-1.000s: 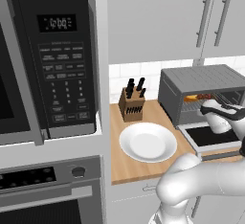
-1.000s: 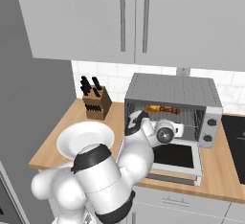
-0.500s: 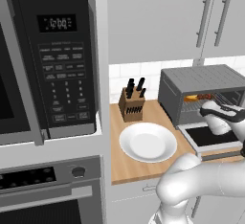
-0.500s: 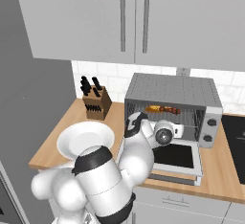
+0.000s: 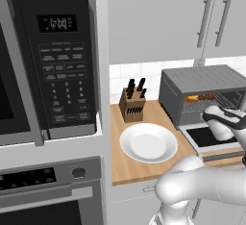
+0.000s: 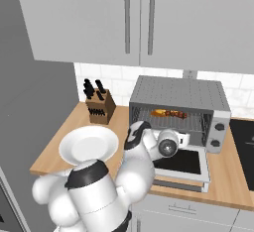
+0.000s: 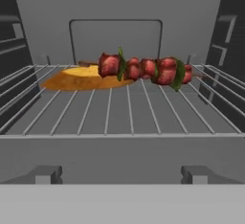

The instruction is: Pick up the kebab skewer and baguette bread, and place them inside the toaster oven. Close the toaster oven door and start by setting the timer.

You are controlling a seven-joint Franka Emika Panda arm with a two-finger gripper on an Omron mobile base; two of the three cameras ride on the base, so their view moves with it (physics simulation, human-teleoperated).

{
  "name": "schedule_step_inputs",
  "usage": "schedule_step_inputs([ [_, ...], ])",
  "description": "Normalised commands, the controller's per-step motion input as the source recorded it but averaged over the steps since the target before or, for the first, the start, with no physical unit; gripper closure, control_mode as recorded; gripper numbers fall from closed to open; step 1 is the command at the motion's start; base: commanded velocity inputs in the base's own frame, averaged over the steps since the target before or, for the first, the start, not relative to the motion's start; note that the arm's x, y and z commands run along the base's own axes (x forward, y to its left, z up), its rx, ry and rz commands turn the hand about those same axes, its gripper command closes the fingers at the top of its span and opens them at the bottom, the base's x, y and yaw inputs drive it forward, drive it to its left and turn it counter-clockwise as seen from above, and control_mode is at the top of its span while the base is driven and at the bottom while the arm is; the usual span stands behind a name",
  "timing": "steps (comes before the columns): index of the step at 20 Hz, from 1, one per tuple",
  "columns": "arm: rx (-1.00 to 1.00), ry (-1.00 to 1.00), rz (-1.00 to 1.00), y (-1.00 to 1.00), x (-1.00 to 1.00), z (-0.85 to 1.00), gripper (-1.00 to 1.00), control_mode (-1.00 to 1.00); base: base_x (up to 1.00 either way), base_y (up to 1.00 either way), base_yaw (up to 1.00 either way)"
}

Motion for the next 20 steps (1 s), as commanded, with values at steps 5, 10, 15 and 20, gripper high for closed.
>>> schedule_step_inputs([
  [5, 0.0, 0.0, 0.0, 0.0, -0.36, 0.0, -1.0, -1.0, 0.0, 0.0, 0.0],
  [10, 0.0, 0.0, 0.0, -0.01, -0.3, 0.0, -1.0, -1.0, 0.0, 0.0, 0.0],
  [15, 0.0, 0.0, 0.0, -0.22, -0.63, 0.0, -1.0, -1.0, 0.0, 0.0, 0.0],
  [20, 0.0, 0.0, 0.0, -0.37, -0.77, 0.0, -1.0, -1.0, 0.0, 0.0, 0.0],
])
